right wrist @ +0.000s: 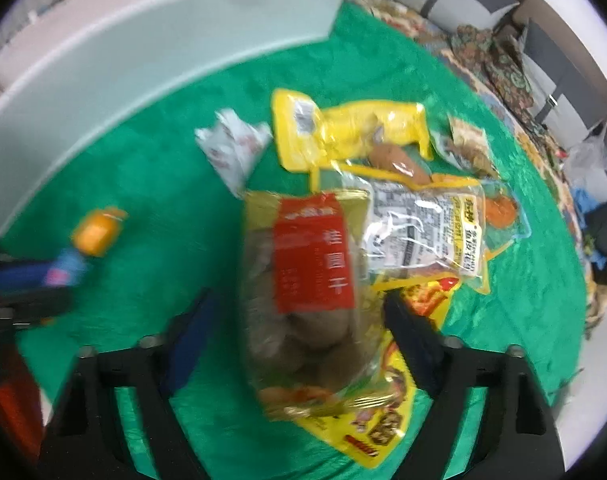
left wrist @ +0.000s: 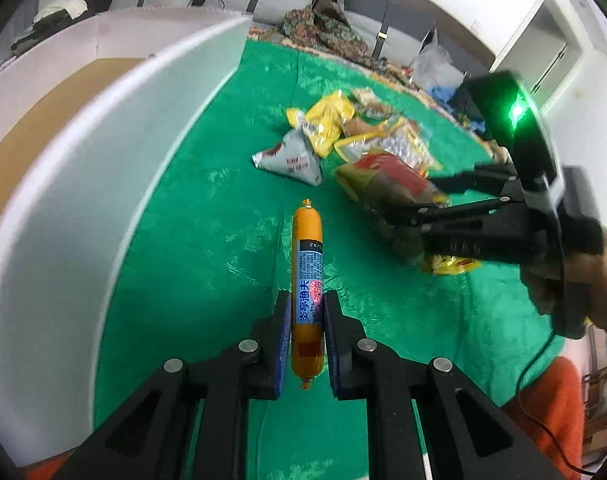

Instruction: Organize snacks

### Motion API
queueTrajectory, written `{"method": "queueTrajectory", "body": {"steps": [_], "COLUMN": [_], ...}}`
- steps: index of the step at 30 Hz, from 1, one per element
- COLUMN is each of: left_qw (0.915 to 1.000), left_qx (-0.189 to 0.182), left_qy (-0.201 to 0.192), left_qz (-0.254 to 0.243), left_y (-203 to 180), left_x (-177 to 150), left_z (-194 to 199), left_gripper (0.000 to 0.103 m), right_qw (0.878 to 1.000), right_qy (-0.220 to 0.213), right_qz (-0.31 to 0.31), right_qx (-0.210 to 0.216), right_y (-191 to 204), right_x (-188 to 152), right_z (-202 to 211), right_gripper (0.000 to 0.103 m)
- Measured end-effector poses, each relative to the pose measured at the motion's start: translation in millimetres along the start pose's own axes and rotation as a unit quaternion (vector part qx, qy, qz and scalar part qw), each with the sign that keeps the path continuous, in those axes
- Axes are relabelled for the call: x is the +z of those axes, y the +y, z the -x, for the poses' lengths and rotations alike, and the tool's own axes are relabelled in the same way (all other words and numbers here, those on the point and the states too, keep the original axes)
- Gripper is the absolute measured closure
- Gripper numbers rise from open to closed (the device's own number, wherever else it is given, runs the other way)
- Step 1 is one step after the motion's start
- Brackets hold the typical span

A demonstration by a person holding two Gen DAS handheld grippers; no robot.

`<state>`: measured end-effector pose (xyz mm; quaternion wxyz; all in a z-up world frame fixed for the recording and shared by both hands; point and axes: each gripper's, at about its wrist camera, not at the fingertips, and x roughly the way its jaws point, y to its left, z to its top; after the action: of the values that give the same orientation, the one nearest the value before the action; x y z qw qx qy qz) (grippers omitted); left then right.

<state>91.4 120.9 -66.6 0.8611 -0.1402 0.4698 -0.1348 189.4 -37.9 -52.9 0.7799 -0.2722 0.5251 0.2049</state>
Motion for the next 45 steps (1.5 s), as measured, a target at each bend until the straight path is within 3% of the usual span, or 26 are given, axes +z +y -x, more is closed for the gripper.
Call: {"method": "queueTrajectory", "body": {"steps": [4,9,13,16,21,22,23,24,25,28,32,35,40,43,45], "left_qw": [0.9995,0.9951,0.9899,0.9865,0.9802,0.9777,0.9754,0.9721,0.9673,0.9635,0.9724,0.9836,0.9950,0.9993,0.9998], "left_qx": [-0.022,-0.064,-0.074,-0.049,0.054,0.085,0.105,0.123,0.141,0.141,0.101,0.051,-0.016,-0.013,0.002], "left_qy": [-0.019,-0.051,-0.091,-0.124,-0.136,-0.126,-0.116,-0.110,-0.110,-0.126,-0.122,-0.118,-0.085,-0.034,-0.017], "left_qz": [0.014,0.055,0.080,0.095,0.133,0.145,0.155,0.167,0.180,0.190,0.171,0.126,0.049,0.013,-0.003], "left_y": [6.9,22.3,44.8,76.0,140.9,155.7,166.2,175.3,183.9,185.8,150.5,98.5,4.6,-39.8,-56.2], "left_x": [4.7,19.4,36.3,50.3,62.9,63.4,62.1,59.4,53.0,34.6,23.4,26.6,17.7,5.9,-2.3], "left_z": [20.3,50.8,88.5,120.0,148.4,149.1,147.2,147.6,150.8,156.3,143.4,131.8,81.8,24.6,-9.9], "left_gripper": [0.088,0.088,0.088,0.088,0.086,0.081,0.063,0.039,0.032,0.025,0.025,0.024,0.009,0.009,0.009], "right_qw": [0.994,0.973,0.952,0.937,0.921,0.917,0.913,0.909,0.908,0.912,0.926,0.934,0.935,0.925,0.921], "right_qy": [-0.007,-0.058,-0.105,-0.152,-0.190,-0.195,-0.198,-0.197,-0.194,-0.198,-0.211,-0.202,-0.159,-0.132,-0.127], "right_qz": [-0.100,-0.194,-0.240,-0.222,-0.172,-0.168,-0.169,-0.173,-0.179,-0.186,-0.203,-0.242,-0.318,-0.351,-0.362], "right_qx": [0.053,0.108,0.160,0.221,0.293,0.304,0.315,0.324,0.325,0.307,0.237,0.168,0.002,-0.057,-0.072], "right_y": [-35.7,-66.8,-69.3,-39.7,36.3,51.1,60.6,70.7,77.1,75.1,43.2,8.9,-39.8,-54.2,-62.8], "right_x": [-12.6,-31.2,-7.1,37.7,118.1,132.8,142.2,152.4,158.4,152.6,105.5,42.7,-113.8,-187.6,-214.4], "right_z": [22.0,67.4,98.9,133.9,159.1,157.4,154.8,150.0,146.4,143.5,138.8,111.8,60.9,48.2,46.6], "right_gripper": [0.059,0.059,0.059,0.059,0.058,0.057,0.051,0.034,0.030,0.031,0.032,0.032,0.032,0.032,0.032]}}
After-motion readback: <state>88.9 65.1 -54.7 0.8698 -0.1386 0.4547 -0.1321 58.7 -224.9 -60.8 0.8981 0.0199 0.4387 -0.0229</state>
